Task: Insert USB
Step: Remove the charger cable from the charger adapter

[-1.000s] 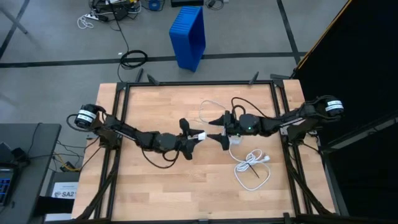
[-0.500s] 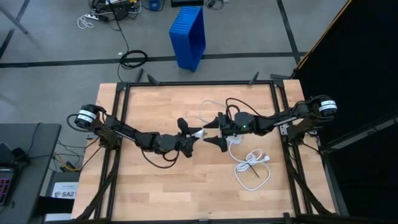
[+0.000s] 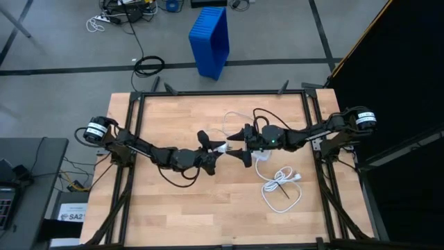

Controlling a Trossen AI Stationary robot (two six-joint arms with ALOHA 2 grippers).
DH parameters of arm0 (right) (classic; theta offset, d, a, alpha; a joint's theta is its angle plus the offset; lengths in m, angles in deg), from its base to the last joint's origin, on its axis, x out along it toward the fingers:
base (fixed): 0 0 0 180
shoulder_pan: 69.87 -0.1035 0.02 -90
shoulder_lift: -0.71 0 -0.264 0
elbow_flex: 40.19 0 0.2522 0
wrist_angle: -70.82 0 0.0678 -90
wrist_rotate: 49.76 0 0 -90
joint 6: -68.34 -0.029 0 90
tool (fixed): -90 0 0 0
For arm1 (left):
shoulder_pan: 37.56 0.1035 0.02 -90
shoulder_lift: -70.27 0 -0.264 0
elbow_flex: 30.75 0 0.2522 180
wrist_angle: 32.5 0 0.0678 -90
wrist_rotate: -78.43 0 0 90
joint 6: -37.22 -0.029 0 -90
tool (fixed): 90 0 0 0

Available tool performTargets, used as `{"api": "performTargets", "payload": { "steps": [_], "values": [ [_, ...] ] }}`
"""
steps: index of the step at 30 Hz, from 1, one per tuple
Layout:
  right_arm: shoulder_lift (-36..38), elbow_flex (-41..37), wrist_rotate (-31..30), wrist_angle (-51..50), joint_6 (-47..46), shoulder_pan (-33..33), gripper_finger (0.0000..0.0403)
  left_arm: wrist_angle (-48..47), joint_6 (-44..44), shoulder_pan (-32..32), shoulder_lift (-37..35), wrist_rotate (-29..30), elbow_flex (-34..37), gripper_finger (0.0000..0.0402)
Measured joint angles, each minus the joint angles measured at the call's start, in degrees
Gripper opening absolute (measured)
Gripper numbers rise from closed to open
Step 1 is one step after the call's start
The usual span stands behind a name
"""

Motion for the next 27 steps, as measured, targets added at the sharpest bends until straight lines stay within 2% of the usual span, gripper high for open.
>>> {"api": "performTargets", "payload": {
  "steps": [9, 16, 27],
  "values": [
    [0.0, 1.5, -2.7, 0.1, -0.1, -1.2, 0.0308, 0.0, 0.5, 0.1, 0.0, -1.9, 0.0, 0.0121],
    [0.0, 3.4, -6.4, -5.6, -1.5, -1.9, 0.0308, -0.4, 0.7, 0.2, 0.0, -1.5, 0.1, 0.0121],
    [-1.3, 3.6, -6.9, -4.8, -3.2, -1.9, 0.0307, -0.1, 1.6, 0.6, 0.0, -1.6, 0.1, 0.0121]
  ]
}}
